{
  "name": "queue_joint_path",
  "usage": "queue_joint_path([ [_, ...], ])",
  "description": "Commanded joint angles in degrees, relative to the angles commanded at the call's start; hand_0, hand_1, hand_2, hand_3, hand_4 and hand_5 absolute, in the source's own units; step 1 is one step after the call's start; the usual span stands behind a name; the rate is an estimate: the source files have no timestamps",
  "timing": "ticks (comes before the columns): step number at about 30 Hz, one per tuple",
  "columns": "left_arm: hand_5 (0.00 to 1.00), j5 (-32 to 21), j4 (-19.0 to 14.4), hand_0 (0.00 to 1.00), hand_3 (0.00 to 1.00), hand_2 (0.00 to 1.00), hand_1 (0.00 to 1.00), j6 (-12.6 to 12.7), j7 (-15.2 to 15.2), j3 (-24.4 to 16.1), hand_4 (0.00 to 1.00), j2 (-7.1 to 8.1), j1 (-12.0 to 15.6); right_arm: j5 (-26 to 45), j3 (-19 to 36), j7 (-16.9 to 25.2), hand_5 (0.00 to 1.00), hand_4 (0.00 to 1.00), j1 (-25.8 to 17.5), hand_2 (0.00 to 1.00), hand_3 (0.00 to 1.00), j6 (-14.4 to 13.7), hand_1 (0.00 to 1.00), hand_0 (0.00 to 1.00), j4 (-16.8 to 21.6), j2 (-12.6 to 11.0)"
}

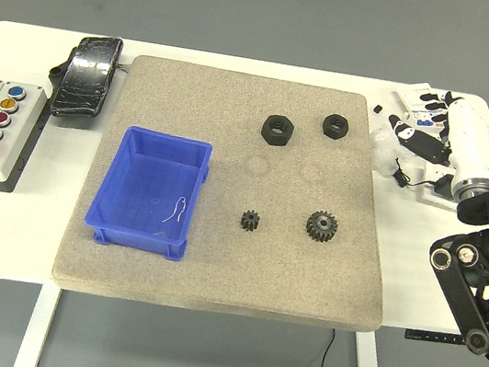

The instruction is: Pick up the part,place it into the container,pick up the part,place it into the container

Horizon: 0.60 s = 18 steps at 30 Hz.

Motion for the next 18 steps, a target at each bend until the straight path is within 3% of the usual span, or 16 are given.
queue_joint_path([
  [5, 0.397, 1.15, 0.00, 0.638, 0.712, 0.654, 0.646, 0.13, 0.91, -1.33, 0.717, -0.46, -0.17, -3.84, -3.33, -3.06, 0.455, 0.832, -2.13, 0.729, 0.749, 3.09, 0.622, 0.464, 3.57, -1.68],
  [12, 0.397, 2.35, 0.00, 0.637, 0.714, 0.653, 0.646, 1.58, 0.95, -3.23, 0.716, -1.46, 0.36, -1.04, -10.54, 0.10, 0.450, 0.832, -5.98, 0.728, 0.740, 2.80, 0.613, 0.465, 6.19, -5.57],
  [18, 0.397, 1.17, 0.00, 0.635, 0.715, 0.653, 0.645, 2.62, 0.18, -3.19, 0.715, -1.86, 1.64, 0.55, -14.96, 1.17, 0.449, 0.829, -7.69, 0.729, 0.737, 0.73, 0.611, 0.452, 3.40, -3.54],
])
